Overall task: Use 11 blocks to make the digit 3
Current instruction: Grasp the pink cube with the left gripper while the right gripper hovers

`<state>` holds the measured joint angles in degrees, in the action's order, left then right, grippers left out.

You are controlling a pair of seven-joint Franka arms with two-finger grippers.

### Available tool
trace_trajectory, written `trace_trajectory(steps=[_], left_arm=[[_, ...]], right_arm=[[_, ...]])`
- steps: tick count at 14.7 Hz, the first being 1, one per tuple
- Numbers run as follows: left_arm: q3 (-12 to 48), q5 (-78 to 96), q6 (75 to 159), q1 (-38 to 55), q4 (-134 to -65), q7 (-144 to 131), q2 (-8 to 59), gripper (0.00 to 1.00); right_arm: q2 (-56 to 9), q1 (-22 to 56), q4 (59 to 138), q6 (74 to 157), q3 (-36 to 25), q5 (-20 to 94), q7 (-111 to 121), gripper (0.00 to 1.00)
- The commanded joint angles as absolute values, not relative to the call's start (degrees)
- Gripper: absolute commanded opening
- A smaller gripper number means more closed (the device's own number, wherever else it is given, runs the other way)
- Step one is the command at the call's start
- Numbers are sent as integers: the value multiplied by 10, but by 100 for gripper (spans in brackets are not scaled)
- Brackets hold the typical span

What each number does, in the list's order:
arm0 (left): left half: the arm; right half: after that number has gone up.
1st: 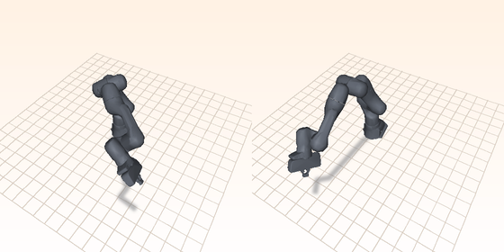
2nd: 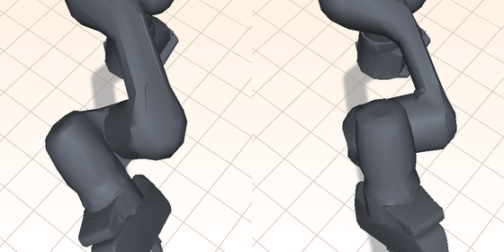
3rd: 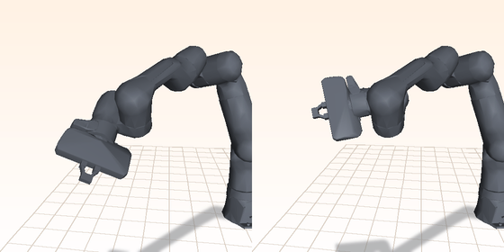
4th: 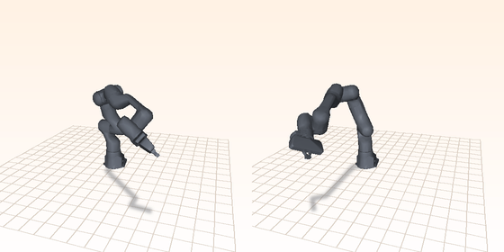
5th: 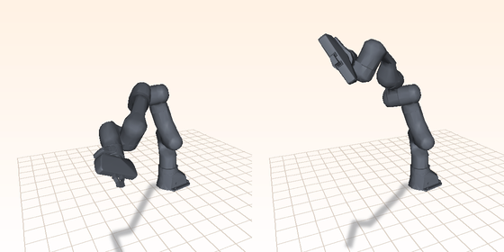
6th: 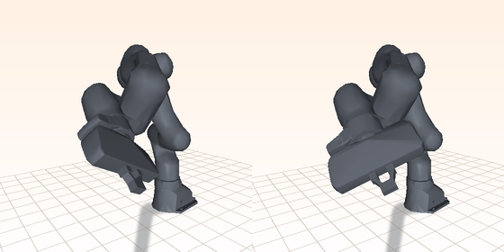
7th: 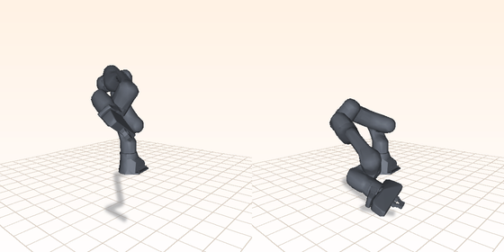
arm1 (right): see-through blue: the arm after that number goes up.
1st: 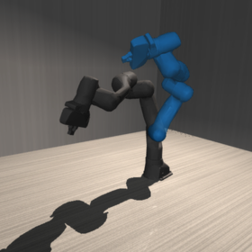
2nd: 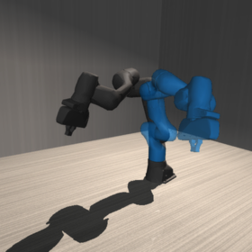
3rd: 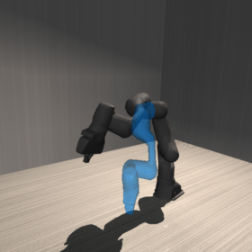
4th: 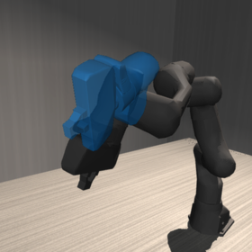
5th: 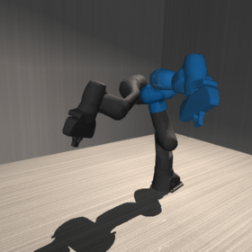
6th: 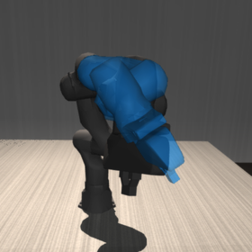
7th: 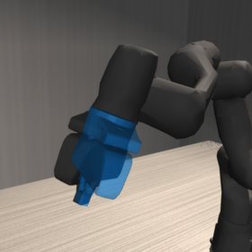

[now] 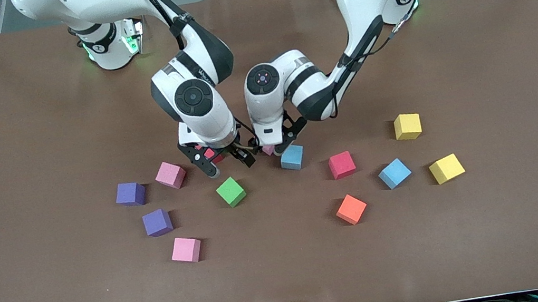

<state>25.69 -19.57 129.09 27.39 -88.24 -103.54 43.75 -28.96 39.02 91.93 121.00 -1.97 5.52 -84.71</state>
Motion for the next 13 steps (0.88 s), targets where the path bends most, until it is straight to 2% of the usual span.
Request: trace_trajectory(steps=[1,8,9,11,12,13], left_arm=[[233,-188,1278,307,-853,-1054,454,100],[231,-193,1276,314,-867,-1070,461,100],[231,-193,1275,314,-867,-1071,461,93],[231,-193,1275,314,-870,-1071,461,58],[231,-193,1276,314,-872,-1071,460,46],[231,-192,1275,314,-876,-1073,456,39]], right_arm=[[-286,384,921,1210,-24,52,-848,100],[-285,349,940,1212,-26,33,-822,100],[-284,346,948,1212,-26,29,-821,100],[-282,345,961,1212,-26,22,-821,100],[-280,342,971,1217,-26,18,-820,100],[-277,340,986,1230,-26,16,-820,100]])
